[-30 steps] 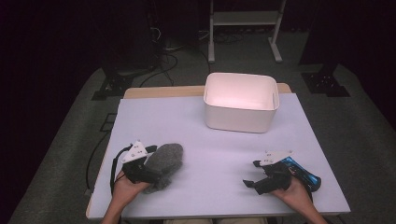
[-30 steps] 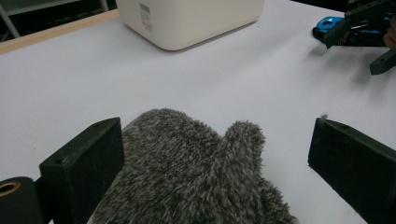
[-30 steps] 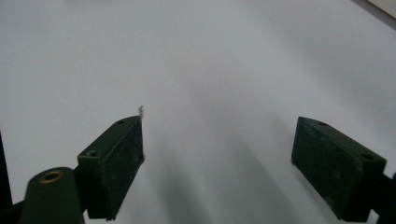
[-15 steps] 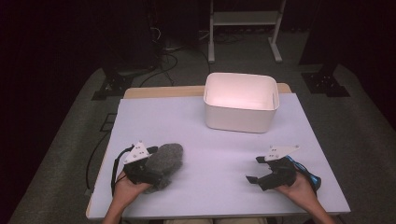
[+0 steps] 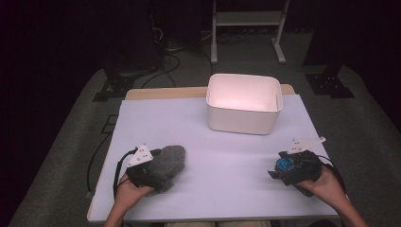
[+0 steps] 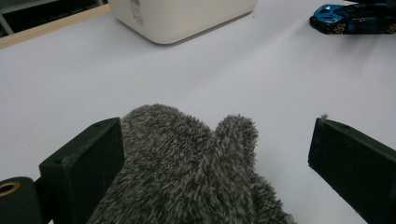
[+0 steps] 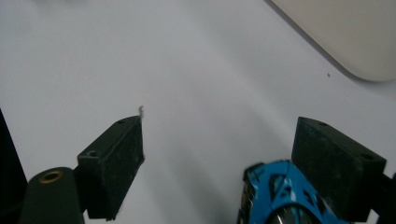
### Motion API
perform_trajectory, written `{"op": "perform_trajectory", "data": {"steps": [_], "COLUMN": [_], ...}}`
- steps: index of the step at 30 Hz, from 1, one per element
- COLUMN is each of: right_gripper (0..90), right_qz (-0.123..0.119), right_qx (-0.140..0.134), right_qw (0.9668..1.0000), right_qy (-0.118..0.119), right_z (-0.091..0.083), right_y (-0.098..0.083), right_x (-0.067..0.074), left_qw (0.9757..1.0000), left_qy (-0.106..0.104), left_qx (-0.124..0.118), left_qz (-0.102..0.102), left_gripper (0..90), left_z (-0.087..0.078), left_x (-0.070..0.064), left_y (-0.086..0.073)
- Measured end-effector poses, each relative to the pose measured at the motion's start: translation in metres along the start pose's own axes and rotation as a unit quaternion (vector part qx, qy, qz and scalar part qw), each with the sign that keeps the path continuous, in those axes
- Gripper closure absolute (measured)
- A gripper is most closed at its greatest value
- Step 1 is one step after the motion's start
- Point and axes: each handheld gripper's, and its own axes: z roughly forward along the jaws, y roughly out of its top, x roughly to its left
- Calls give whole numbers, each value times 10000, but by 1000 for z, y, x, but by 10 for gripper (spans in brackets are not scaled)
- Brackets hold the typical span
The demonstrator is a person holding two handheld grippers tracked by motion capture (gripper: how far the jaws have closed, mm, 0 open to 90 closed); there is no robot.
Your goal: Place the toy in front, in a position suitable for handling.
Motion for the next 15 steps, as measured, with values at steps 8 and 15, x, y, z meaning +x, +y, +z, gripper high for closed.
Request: {"op": "perform_trajectory", "data": {"steps": [8,15], "right_gripper": [156,156], "right_qz": [167,362], "right_qx": [330,536], "right_qw": [9988,9965], "right_qy": [-331,-538], "right_z": [-14,-17], "right_y": [-22,-37], "right_x": [-15,-27], "left_qw": [10000,10000], "left_qy": [6,26], "left_qx": [-41,-36], "left_qz": [-69,-67], "left_gripper": [29,29], "left_z": [-2,-2], "left_x": [1,1], "left_y": [-1,-1]}}
